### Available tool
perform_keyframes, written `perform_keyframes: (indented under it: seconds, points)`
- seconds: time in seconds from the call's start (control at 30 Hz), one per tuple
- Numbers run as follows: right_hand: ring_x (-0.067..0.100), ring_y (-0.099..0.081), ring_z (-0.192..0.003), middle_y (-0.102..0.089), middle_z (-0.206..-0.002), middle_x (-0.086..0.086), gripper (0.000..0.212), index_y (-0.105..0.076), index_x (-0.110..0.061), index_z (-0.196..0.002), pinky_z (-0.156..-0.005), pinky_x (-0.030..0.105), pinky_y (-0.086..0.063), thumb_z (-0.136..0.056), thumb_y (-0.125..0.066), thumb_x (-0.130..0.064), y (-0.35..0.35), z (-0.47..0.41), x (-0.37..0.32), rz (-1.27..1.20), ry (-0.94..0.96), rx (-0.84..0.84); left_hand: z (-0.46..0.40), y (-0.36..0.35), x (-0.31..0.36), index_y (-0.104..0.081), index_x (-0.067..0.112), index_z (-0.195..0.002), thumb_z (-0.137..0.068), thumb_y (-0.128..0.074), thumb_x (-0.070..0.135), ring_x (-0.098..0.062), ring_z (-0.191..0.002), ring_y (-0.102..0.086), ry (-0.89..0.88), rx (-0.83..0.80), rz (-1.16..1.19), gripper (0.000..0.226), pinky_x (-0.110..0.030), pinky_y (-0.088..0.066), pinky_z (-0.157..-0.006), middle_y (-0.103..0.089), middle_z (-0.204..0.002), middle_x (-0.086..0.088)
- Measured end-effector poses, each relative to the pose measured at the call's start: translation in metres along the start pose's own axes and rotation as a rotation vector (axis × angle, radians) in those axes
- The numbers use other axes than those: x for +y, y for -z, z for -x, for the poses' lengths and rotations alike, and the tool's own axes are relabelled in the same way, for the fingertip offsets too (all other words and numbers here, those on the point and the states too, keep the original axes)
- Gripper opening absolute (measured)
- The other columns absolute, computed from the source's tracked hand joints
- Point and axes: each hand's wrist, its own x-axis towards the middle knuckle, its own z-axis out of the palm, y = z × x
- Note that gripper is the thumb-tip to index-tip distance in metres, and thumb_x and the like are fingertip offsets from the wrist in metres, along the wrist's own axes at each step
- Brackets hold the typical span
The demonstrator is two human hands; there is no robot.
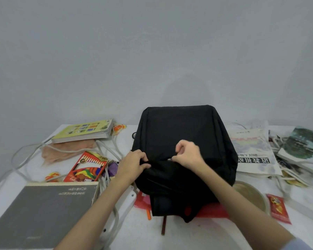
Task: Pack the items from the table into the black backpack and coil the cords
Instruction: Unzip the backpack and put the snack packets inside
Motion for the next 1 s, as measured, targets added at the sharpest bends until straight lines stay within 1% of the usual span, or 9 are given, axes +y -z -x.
perform_keyframes:
  seconds: [0.17,0.33,0.5,0.57,0.7,0.8,0.87,0.93,1.0]
  points:
    - [0.024,-0.057,-0.076,-0.055,-0.068,-0.004,0.029,-0.042,-0.024,-0.063,-0.065,0.029,-0.039,-0.066,-0.065,-0.006,0.085,0.003,0.044,0.158,-0.113,0.352,-0.008,0.005,-0.001,-0.046,0.031,-0.065,-0.08,-0.072,0.027,-0.018,-0.093,-0.054,0.089,-0.076,-0.031,0.031,-0.033,-0.046,-0.078,-0.056,-0.089,0.006]
    - [0.019,-0.052,-0.069,-0.048,-0.06,-0.008,0.031,-0.044,-0.025,-0.062,-0.061,0.028,-0.036,-0.069,-0.063,-0.002,0.083,0.019,0.076,0.134,-0.072,0.371,-0.02,0.012,0.029,-0.05,0.026,-0.074,-0.081,-0.071,0.021,-0.019,-0.091,-0.056,0.202,-0.225,-0.165,0.022,-0.033,-0.048,-0.08,-0.059,-0.096,0.002]
    - [0.008,-0.049,-0.056,-0.054,-0.062,-0.005,0.017,-0.056,-0.015,-0.086,-0.055,0.014,-0.035,-0.08,-0.062,0.0,0.094,0.026,0.098,0.036,0.035,0.277,-0.023,0.001,0.064,-0.054,0.024,-0.114,-0.086,-0.057,0.011,-0.021,-0.116,-0.046,-0.077,-0.212,-0.143,0.031,-0.038,-0.041,-0.094,-0.049,-0.122,0.001]
    - [0.016,-0.052,-0.061,-0.058,-0.071,0.003,0.016,-0.057,-0.013,-0.096,-0.057,0.021,-0.037,-0.086,-0.054,-0.001,0.115,0.034,0.105,0.068,-0.01,0.307,-0.02,-0.011,0.086,-0.057,0.025,-0.115,-0.09,-0.056,0.018,-0.02,-0.118,-0.042,-0.169,-0.222,-0.054,0.026,-0.038,-0.038,-0.098,-0.047,-0.124,0.003]
    - [0.025,-0.058,-0.094,-0.062,-0.103,0.009,0.025,-0.055,-0.012,-0.109,-0.073,0.032,-0.046,-0.086,-0.051,-0.005,0.162,0.058,0.121,0.597,-0.29,0.076,-0.019,-0.038,0.111,-0.062,0.021,-0.106,-0.094,-0.049,0.023,-0.021,-0.115,-0.042,-0.179,-0.233,-0.146,0.017,-0.033,-0.038,-0.092,-0.048,-0.124,0.0]
    - [0.024,-0.055,-0.087,-0.061,-0.093,0.006,0.015,-0.058,-0.01,-0.085,-0.07,0.029,-0.043,-0.082,-0.065,-0.023,0.164,0.078,0.134,0.799,-0.405,-0.196,-0.019,-0.04,0.114,-0.062,0.025,-0.105,-0.095,-0.046,0.021,-0.02,-0.119,-0.04,-0.166,-0.217,-0.205,0.019,-0.036,-0.035,-0.092,-0.046,-0.127,0.004]
    - [0.023,-0.05,-0.086,-0.052,-0.086,0.005,0.042,-0.045,-0.014,-0.071,-0.071,0.03,-0.04,-0.076,-0.071,-0.046,0.158,0.088,0.14,0.844,-0.441,-0.218,-0.019,-0.04,0.116,-0.06,0.026,-0.116,-0.096,-0.043,0.02,-0.02,-0.125,-0.036,-0.143,-0.224,-0.229,0.027,-0.042,-0.033,-0.097,-0.043,-0.134,0.008]
    - [0.028,-0.049,-0.106,-0.053,-0.109,0.01,0.056,-0.054,-0.009,-0.096,-0.084,0.037,-0.041,-0.072,-0.069,-0.058,0.151,0.093,0.143,0.931,-0.433,-0.192,-0.017,-0.04,0.12,-0.051,0.021,-0.132,-0.098,-0.039,0.015,-0.021,-0.127,-0.035,-0.117,-0.235,-0.228,0.036,-0.046,-0.032,-0.1,-0.038,-0.142,0.008]
    - [0.031,-0.039,-0.123,-0.047,-0.129,0.011,0.068,-0.05,-0.008,-0.12,-0.098,0.043,-0.036,-0.074,-0.07,-0.054,0.143,0.093,0.145,0.947,-0.447,-0.2,-0.018,-0.04,0.121,-0.043,0.018,-0.139,-0.097,-0.04,0.01,-0.022,-0.128,-0.034,-0.123,-0.192,-0.212,0.043,-0.048,-0.033,-0.099,-0.033,-0.146,0.007]
